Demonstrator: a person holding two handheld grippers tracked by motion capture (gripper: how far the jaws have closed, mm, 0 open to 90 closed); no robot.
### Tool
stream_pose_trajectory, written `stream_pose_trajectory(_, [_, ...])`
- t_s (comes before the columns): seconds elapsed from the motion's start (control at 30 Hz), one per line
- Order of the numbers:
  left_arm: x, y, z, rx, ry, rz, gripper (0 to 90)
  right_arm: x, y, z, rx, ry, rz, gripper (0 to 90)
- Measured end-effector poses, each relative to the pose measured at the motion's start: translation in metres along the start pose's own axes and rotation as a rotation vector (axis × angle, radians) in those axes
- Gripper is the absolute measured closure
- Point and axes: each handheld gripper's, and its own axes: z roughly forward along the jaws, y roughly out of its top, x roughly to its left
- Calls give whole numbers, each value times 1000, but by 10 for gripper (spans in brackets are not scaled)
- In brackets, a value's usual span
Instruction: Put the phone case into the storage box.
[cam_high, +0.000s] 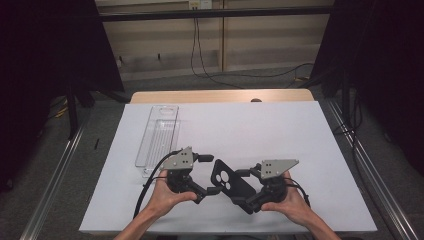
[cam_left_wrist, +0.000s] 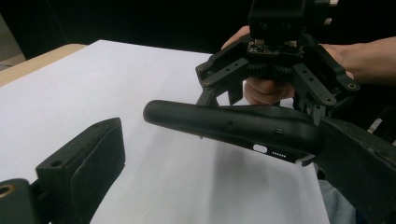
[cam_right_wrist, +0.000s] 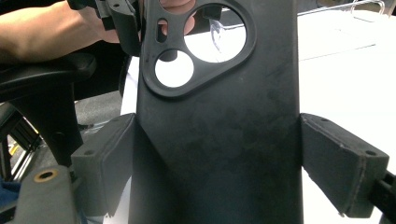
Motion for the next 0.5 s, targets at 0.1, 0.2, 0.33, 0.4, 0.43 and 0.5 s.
stream_pose_trajectory(0.1, [3,1,1,7,-11,7,25,-1,0,0,-5,2,3,144])
stream_pose_trajectory(0.2, [3,1,1,5,-26,19,27,0,0,0,-5,5,3,144])
stream_pose_trajectory(0.33, [2,1,0,15,-42,33,30,1,0,0,0,12,-2,144])
stream_pose_trajectory(0.4, [2,1,0,14,-52,35,30,2,0,0,1,18,-7,144])
stream_pose_trajectory(0.43, [2,1,0,12,-52,35,33,2,0,1,1,21,-6,144])
stream_pose_trajectory(0.5, [3,1,0,4,-64,31,30,2,0,1,-1,21,-4,144])
